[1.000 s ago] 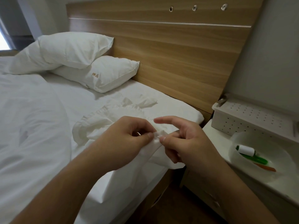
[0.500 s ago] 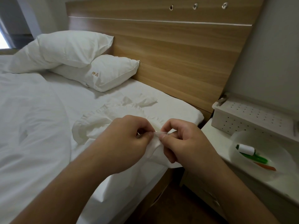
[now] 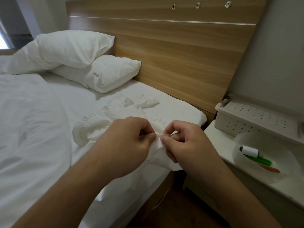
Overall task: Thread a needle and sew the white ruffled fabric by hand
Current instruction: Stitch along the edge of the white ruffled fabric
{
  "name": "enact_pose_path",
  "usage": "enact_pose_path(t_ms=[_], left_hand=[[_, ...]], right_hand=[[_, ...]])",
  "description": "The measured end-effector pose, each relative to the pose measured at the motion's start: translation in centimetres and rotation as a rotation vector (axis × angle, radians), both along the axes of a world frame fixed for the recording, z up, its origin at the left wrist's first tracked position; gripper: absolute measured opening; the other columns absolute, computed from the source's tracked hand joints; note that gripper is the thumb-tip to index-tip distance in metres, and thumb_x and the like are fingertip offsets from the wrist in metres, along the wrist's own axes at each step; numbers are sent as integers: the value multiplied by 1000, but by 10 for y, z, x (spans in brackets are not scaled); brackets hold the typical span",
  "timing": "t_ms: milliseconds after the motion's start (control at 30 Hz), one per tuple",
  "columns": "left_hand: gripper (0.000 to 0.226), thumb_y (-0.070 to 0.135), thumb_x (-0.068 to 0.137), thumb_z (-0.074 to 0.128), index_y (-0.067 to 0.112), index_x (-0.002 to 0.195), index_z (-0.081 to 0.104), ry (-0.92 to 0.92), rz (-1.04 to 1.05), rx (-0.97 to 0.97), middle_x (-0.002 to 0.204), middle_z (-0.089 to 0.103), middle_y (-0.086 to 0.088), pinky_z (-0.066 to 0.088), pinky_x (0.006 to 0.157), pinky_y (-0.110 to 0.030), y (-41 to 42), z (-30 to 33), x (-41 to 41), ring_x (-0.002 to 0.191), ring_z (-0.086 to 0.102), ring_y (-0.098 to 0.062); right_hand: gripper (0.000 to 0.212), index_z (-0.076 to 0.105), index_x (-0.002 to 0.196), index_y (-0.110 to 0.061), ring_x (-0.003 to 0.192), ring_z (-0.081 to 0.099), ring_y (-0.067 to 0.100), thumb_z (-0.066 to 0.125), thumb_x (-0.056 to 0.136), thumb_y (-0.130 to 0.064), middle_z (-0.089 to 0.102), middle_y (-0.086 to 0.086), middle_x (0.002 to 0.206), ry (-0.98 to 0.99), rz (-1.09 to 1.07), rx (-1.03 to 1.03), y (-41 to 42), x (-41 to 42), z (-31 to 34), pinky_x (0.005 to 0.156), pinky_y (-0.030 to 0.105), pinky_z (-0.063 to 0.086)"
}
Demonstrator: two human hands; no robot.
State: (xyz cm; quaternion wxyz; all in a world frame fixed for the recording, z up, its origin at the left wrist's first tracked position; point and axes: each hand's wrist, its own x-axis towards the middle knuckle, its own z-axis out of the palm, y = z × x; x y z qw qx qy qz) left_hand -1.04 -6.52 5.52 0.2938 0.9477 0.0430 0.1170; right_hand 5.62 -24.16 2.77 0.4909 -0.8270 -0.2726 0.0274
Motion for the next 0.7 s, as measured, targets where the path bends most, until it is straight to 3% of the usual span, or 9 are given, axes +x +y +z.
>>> enact_pose_path(t_ms=[167,300,500,567,700], left_hand=[[13,35,103,64,35,95,74,11,-8,32,83,70,19,47,66,-16,-3,3,-2,79,66,-3],[14,34,103,65,35,92,74,-7,-23,48,81,72,18,54,70,-22,-3,1,-2,78,68,-5],[13,31,102,66,33,97,78,-15,-66,51,82,73,18,56,72,-21,-2,-3,-1,78,68,-4],[14,30,102,66,33,94,77,-30,-62,31,79,72,18,56,71,-22,0,-4,0,77,68,-4],[15,32,99,66,34,87,75,-62,-71,-20,75,71,17,54,66,-21,4,-5,1,79,67,-2]], right_hand=[[13,65,83,-22,58,60,23,66,96,-20,63,10,59,-10,-29,-5,1,1,-3,55,28,50],[14,64,83,-22,50,53,13,66,96,-20,62,8,58,-12,-38,-23,2,-1,-4,50,21,44],[16,62,82,-24,52,57,10,66,97,-22,62,4,58,-30,-49,-39,5,-5,-6,50,18,47],[15,62,83,-24,51,56,9,66,98,-22,61,4,58,-26,-45,-25,5,-5,-6,51,21,48],[11,68,89,-26,57,60,20,64,99,-27,64,11,62,55,-12,10,3,-2,-2,58,39,54]])
